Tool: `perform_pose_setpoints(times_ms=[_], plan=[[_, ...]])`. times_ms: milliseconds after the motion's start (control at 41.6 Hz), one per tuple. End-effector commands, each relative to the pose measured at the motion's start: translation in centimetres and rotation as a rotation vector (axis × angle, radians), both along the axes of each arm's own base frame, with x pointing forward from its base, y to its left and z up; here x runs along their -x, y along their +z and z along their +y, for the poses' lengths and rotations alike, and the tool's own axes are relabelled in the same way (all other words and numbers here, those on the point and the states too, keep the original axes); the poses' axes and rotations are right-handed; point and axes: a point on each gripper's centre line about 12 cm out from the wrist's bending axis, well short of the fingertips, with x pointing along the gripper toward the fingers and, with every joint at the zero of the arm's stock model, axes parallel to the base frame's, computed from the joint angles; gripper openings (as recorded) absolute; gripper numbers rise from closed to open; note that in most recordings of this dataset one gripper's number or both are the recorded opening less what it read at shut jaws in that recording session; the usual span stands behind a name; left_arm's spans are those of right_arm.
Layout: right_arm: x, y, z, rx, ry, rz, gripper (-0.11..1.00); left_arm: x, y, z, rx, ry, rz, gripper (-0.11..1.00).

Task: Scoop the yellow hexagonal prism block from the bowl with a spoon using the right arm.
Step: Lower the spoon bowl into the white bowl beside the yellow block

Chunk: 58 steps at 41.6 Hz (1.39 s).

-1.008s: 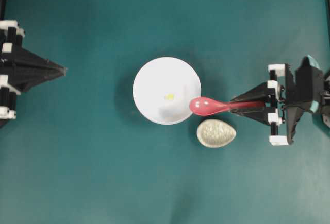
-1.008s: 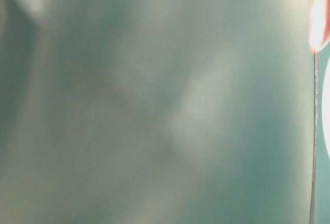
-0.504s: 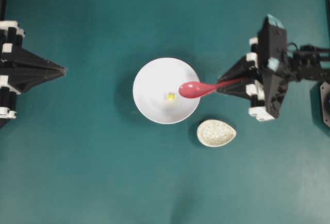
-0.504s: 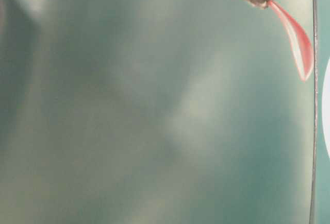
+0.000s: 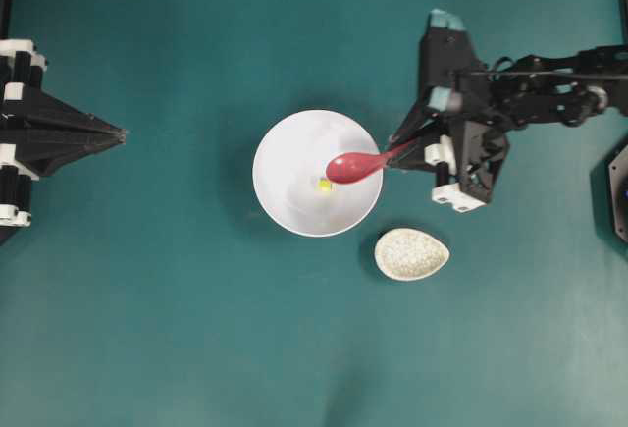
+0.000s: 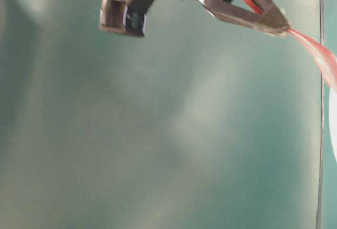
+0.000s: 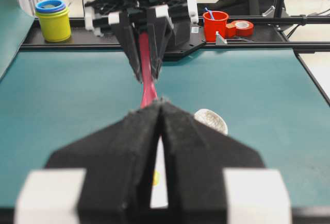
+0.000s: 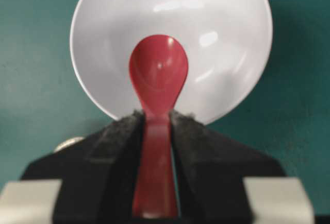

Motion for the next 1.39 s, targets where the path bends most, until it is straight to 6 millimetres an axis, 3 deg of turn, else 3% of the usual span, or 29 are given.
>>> perform_pose_setpoints(times_ms=[0,888,1369], plan=[[-0.9,1.1,-0.2,0.013,0.012,-0.015,0.24,-0.2,0.9,0.0,-0.006,0.0,-0.021,0.0],[-2.4,-2.8,-0.7,-0.003,0.008,0.115,0.24,-0.2,1.0,0.0,-0.005,-0.001,-0.026,0.0],[-3.7,-3.5,-1.0,-0.002,0.006,0.126,0.24,-0.2,1.0,0.0,-0.008,-0.001,-0.026,0.0]])
